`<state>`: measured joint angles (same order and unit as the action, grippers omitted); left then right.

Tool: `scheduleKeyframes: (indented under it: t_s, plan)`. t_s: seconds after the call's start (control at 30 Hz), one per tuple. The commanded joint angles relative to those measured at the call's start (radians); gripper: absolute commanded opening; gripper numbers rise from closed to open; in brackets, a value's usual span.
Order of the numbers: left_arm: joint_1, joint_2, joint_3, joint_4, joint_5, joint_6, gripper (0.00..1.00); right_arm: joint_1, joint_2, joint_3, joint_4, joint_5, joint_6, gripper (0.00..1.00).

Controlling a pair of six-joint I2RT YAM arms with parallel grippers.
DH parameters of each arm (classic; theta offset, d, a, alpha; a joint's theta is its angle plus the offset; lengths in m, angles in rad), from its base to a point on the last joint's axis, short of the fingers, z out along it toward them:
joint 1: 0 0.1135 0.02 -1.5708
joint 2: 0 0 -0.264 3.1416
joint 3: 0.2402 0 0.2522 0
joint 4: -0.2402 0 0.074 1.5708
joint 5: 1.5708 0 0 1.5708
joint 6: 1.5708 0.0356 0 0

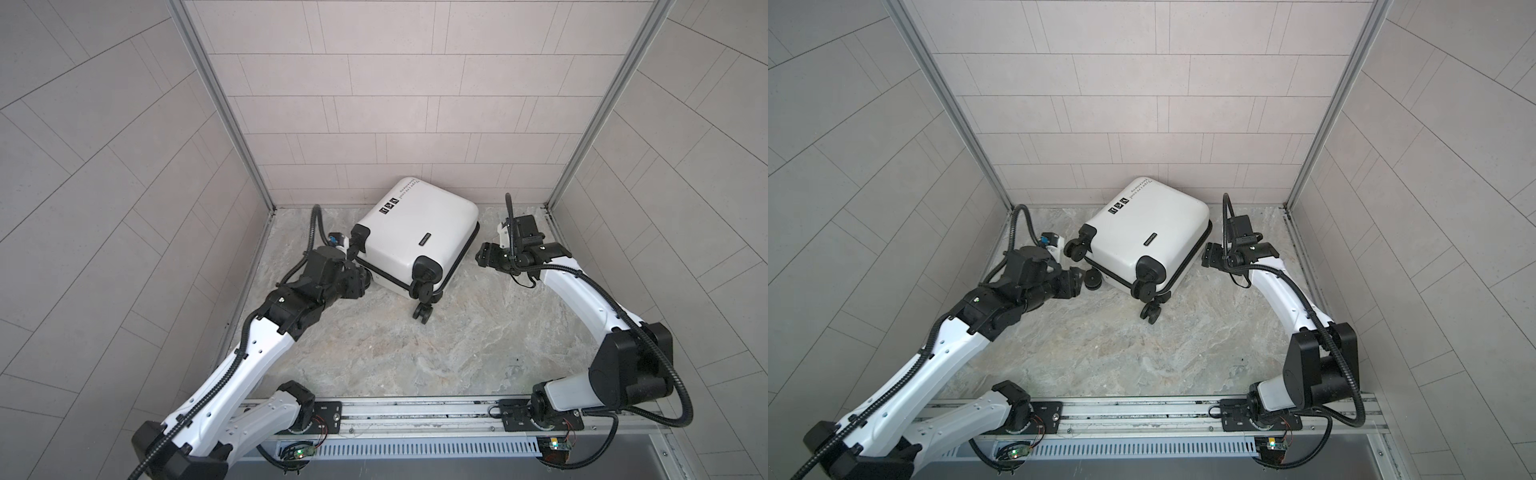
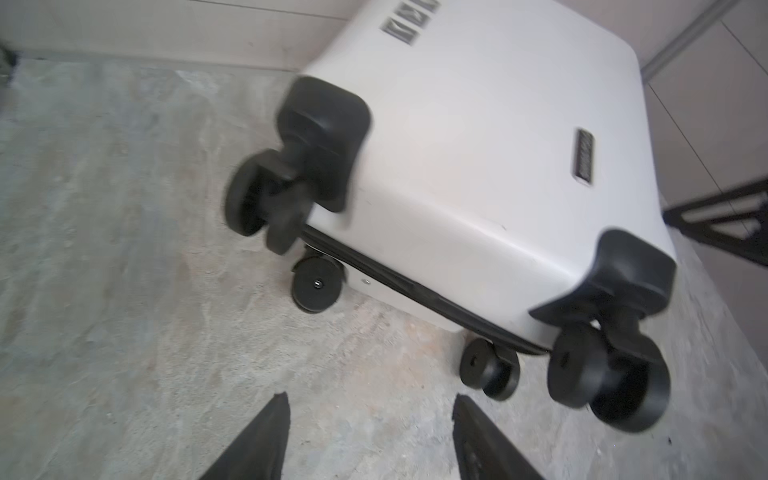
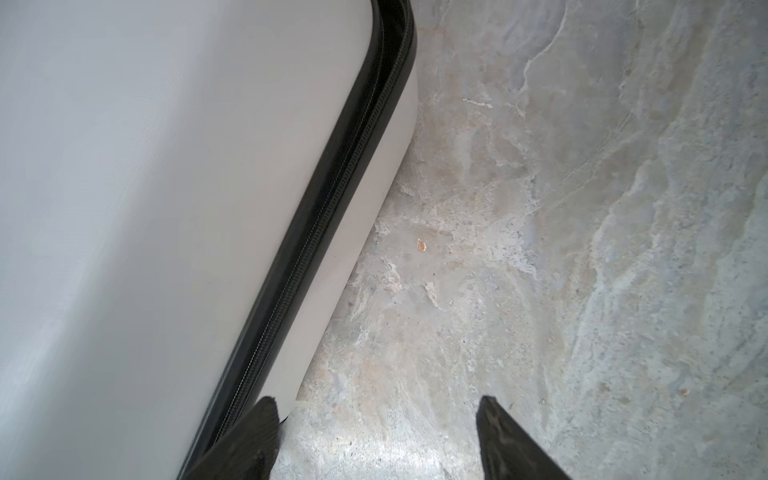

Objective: Pack the luggage

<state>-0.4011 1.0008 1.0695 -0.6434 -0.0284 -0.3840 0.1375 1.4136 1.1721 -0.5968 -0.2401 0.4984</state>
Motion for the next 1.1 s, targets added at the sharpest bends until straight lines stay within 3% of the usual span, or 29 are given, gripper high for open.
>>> scheduleKeyframes:
  t_s: [0.0, 0.13, 0.3, 0.4, 0.57, 0.73, 1.07]
  plan:
    - [0.157, 0.055, 0.072, -0.027, 0.077, 0.007, 0.68, 0.005, -0.032, 0.025, -0.087, 0.055, 0.020, 0.77]
    - [0.328, 0.206, 0.164, 0.033, 0.202, 0.004, 0.66, -0.002, -0.029, 0.070, -0.155, 0.244, 0.149, 0.80]
    - [0.408, 0.440, 0.283, 0.108, 0.286, 0.007, 0.61, -0.025, 0.040, 0.081, -0.138, 0.239, 0.155, 0.82]
    - [0.413, 0.583, 0.355, 0.155, 0.393, 0.037, 0.58, -0.071, 0.132, 0.075, -0.090, 0.151, 0.160, 0.80]
    - [0.409, 0.750, 0.437, 0.181, 0.466, 0.060, 0.53, -0.160, 0.322, 0.103, -0.026, -0.085, 0.153, 0.73]
    - [0.394, 0.843, 0.486, 0.189, 0.519, 0.106, 0.52, -0.158, 0.415, 0.136, 0.062, -0.115, 0.151, 0.74]
    - [0.334, 0.923, 0.474, 0.203, 0.590, 0.151, 0.48, -0.126, 0.574, 0.307, 0.051, -0.162, 0.145, 0.78]
